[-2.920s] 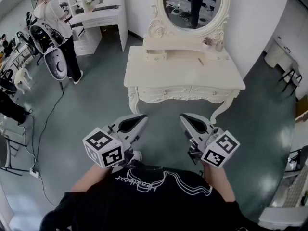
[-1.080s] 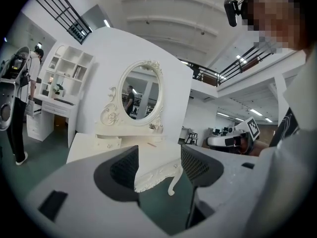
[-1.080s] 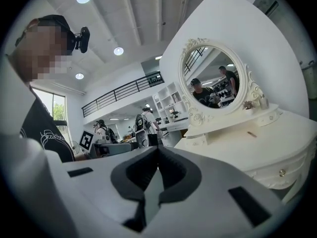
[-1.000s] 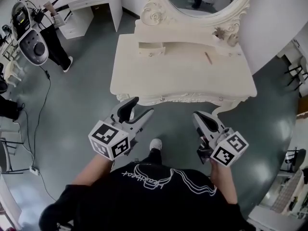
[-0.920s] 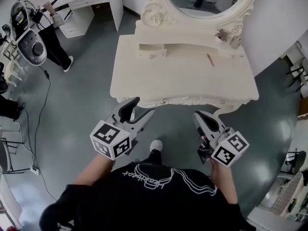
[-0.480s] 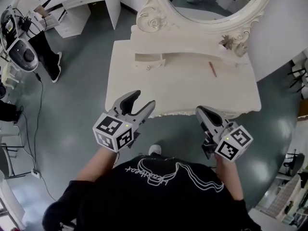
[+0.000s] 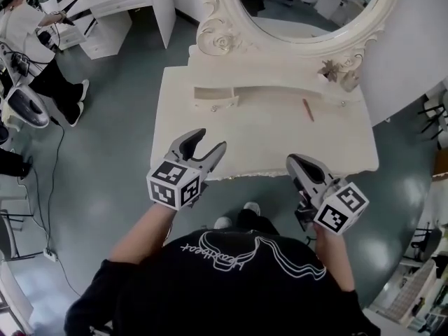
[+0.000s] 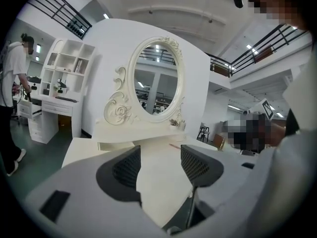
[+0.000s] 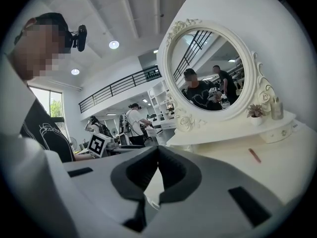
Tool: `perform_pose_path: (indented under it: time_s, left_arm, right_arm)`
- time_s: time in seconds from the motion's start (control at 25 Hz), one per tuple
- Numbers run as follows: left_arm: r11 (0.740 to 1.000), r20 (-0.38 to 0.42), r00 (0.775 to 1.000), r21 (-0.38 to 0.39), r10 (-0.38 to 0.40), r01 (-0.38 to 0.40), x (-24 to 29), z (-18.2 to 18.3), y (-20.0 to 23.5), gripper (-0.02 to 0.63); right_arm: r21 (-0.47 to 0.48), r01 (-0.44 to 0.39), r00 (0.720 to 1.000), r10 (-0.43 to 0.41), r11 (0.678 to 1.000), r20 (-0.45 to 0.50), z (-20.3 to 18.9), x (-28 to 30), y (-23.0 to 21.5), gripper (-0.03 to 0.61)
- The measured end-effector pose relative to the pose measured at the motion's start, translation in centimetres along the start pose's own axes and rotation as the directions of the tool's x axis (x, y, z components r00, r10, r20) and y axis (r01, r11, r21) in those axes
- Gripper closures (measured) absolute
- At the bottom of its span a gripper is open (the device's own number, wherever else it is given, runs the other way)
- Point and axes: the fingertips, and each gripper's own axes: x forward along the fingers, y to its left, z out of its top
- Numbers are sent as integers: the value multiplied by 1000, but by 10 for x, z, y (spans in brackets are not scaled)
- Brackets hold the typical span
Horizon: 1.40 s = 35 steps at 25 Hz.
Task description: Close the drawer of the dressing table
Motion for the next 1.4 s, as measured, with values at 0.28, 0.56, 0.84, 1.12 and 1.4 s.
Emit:
perform_pose_path:
  time_s: [0.28, 0.56, 0.84, 1.12, 1.4]
  left_arm:
    - [995, -55, 993, 5, 100, -100, 30, -18, 27, 360]
    - [979, -111, 973, 3, 202, -203, 67, -33, 60, 362]
    - [957, -190, 940, -13, 283, -290, 105, -59, 96, 365]
    - [938, -243, 915, -45, 323, -343, 124, -80, 115, 408]
    - [923, -272, 897, -70, 348, -379, 140, -96, 133, 410]
  right_arm:
    - [2, -86, 996, 86, 996, -13, 2, 17, -12, 575]
    - [8, -133, 991, 133, 991, -23, 21, 43, -49, 575]
    - [35, -133, 991, 134, 990, -27, 37, 67, -100, 575]
    - [42, -137, 989, 140, 990, -54, 40, 81, -122, 575]
    - [60, -119, 990, 123, 991, -70, 36, 80, -136, 575]
